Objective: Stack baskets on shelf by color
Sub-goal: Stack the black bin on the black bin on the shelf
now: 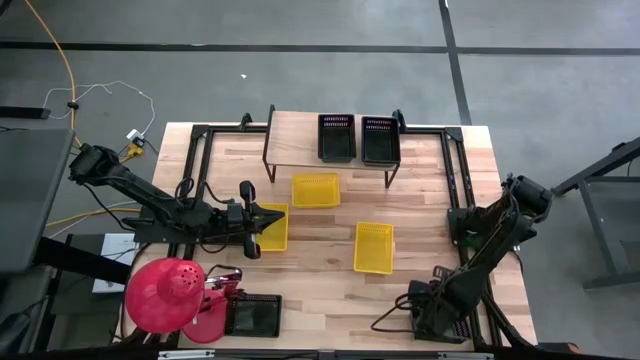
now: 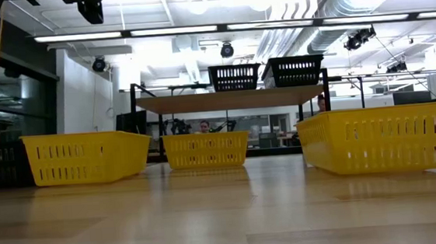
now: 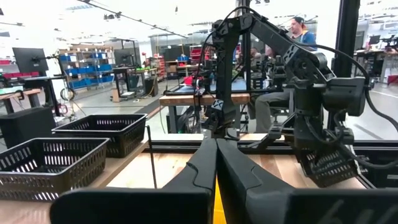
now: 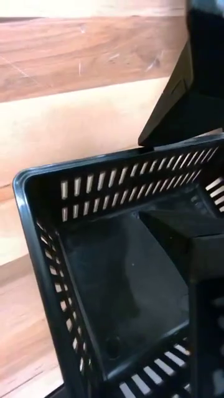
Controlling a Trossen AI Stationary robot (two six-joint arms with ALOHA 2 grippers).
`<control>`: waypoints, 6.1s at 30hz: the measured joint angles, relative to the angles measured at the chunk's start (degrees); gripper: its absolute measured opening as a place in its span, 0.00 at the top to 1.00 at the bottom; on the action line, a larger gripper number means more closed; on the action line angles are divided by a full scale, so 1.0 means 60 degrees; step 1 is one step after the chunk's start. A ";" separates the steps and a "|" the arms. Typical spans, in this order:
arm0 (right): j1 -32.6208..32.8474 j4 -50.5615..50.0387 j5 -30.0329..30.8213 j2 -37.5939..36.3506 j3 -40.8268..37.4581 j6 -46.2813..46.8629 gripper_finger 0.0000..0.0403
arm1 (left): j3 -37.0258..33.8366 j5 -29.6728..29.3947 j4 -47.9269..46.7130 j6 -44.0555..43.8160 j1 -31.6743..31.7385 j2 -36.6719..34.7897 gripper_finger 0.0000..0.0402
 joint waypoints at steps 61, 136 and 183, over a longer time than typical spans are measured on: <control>-0.8909 0.1570 0.5640 -0.1888 0.5293 -0.5535 1.00 | 0.0000 0.0000 0.0085 -0.0005 0.0000 0.0000 1.00; -1.2641 0.0272 0.3479 -0.0066 0.5745 -0.4257 0.95 | 0.0000 0.0251 0.0073 -0.0288 -0.0015 -0.0002 1.00; -0.7795 -0.0512 0.5686 -0.3748 0.0924 -0.6795 0.99 | 0.0000 0.0250 -0.0295 -0.0452 -0.0011 -0.0004 1.00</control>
